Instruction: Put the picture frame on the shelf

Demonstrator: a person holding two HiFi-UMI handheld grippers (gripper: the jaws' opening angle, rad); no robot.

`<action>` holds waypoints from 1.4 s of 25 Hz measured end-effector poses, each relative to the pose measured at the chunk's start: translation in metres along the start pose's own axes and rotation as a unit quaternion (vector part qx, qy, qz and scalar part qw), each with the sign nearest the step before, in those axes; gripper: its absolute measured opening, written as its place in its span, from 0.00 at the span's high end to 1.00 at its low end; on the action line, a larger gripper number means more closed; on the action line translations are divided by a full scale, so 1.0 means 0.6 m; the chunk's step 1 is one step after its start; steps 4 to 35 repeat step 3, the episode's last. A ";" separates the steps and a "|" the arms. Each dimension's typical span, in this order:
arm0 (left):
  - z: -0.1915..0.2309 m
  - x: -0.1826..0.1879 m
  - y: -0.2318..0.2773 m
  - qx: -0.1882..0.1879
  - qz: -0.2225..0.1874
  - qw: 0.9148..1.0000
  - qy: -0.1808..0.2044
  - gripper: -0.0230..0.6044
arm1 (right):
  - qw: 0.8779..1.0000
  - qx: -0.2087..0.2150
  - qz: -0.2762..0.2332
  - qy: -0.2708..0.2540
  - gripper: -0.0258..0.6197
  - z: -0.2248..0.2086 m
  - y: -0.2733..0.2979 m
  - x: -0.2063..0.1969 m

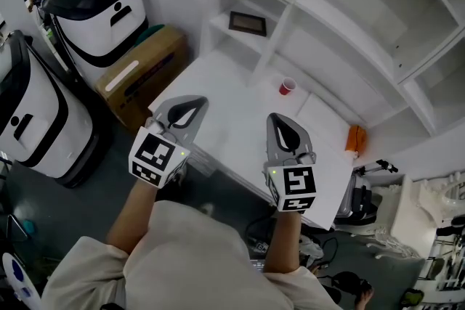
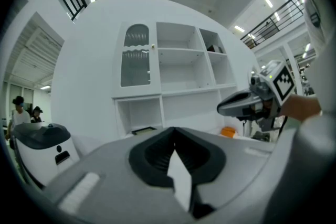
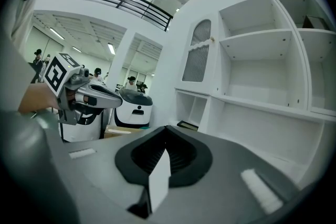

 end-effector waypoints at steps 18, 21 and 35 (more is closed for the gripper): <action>0.003 -0.006 0.005 0.000 0.001 1.000 0.001 0.96 | 1.000 -0.001 -0.001 0.001 0.95 -0.002 0.005 -0.004; 0.003 -0.006 0.005 0.000 0.001 1.000 0.001 0.96 | 1.000 -0.001 -0.001 0.001 0.95 -0.002 0.005 -0.004; 0.003 -0.006 0.005 0.000 0.001 1.000 0.001 0.96 | 1.000 -0.001 -0.001 0.001 0.95 -0.002 0.005 -0.004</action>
Point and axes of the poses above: the fingertips, and each gripper's own axes: y forward along the fingers, z to its left, x out of its top, the point moved 10 cm from there along -y, backward along the fingers, and after that the axes turned 13 degrees about x, right-handed, at the moved point
